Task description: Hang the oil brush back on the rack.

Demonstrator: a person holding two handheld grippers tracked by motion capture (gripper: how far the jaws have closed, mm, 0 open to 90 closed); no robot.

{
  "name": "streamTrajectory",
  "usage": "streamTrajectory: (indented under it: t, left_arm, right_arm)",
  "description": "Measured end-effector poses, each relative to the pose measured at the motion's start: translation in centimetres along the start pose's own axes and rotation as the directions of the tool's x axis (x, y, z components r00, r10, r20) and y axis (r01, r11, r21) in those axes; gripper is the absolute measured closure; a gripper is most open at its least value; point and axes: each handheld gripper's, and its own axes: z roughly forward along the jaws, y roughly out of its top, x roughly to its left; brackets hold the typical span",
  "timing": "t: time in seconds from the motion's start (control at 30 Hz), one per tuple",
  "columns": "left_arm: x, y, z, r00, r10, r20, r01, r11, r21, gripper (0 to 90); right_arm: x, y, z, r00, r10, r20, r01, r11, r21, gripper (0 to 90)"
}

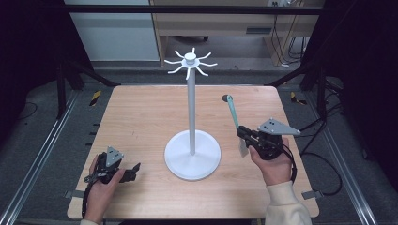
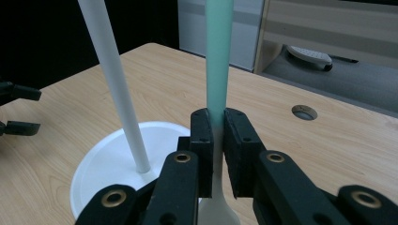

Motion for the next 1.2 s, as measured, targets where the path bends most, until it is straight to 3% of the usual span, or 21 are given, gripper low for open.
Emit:
streamTrajectory:
  t: [0.9,1.2]
  left_arm:
    - [-0.2,0.0,0.1,0.9999,0.009,0.005,-0.009,0.9999,0.006,3.7]
    - [-0.2,0.0,0.1,0.9999,0.010,0.004,-0.010,0.9999,0.008,3.7]
  right_arm:
    - [0.8,1.2,-1.2,0.9996,0.014,-0.025,-0.015,0.998,-0.066,82.6]
    - [1.6,2.1,-1.8,0.9992,-0.006,-0.039,0.002,0.995,-0.104,82.6]
